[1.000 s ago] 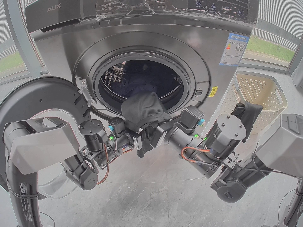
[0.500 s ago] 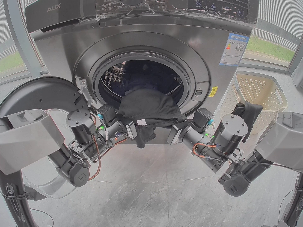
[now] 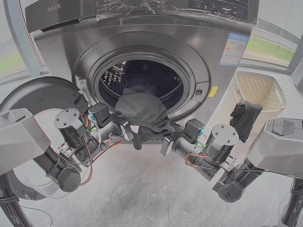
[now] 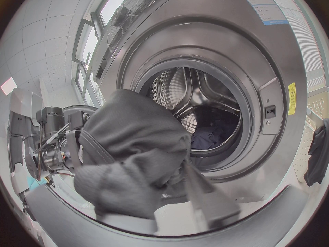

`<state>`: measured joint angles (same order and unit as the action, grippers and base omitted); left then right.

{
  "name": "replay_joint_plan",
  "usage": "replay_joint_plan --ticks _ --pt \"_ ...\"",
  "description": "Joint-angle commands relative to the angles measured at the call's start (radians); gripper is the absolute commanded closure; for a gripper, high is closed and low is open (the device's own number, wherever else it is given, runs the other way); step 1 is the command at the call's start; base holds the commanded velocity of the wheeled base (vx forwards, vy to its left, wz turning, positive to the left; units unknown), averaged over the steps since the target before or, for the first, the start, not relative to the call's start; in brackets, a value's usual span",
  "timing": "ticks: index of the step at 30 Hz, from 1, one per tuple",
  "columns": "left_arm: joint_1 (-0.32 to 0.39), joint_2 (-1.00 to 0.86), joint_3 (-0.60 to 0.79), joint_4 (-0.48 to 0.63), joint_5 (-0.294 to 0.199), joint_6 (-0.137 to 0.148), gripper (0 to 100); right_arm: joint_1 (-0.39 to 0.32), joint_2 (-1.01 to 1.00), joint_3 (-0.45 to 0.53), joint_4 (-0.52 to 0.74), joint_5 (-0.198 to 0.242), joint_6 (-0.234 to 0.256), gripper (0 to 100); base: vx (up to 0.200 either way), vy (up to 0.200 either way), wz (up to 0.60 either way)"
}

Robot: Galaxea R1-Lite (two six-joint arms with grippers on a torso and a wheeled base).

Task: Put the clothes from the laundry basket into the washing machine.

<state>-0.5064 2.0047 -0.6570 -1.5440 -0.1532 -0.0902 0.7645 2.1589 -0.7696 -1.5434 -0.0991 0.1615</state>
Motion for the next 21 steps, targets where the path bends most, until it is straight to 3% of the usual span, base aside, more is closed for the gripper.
replay_joint_plan --ticks 1,7,11,15,21 --pt "-0.001 -0.043 0.027 -0.001 0.020 -0.002 100 0.039 -0.056 0.119 0.002 0.024 -0.010 0 0.000 0.000 0.00" --pt "-0.006 -0.126 0.112 -0.001 0.023 -0.009 100 0.124 -0.143 0.354 0.002 0.127 -0.054 0 0.000 0.000 0.00" --pt "-0.006 -0.178 0.186 -0.001 0.020 -0.020 100 0.127 -0.175 0.394 0.000 0.164 -0.054 0 0.000 0.000 0.00" --pt "-0.004 -0.241 0.281 -0.001 0.014 -0.056 100 0.105 -0.254 0.421 0.000 0.205 -0.053 0 0.000 0.000 0.00" --pt "0.003 -0.245 0.312 -0.001 0.021 -0.042 100 -0.019 -0.261 0.472 0.000 0.199 -0.080 0 0.000 0.000 0.00"
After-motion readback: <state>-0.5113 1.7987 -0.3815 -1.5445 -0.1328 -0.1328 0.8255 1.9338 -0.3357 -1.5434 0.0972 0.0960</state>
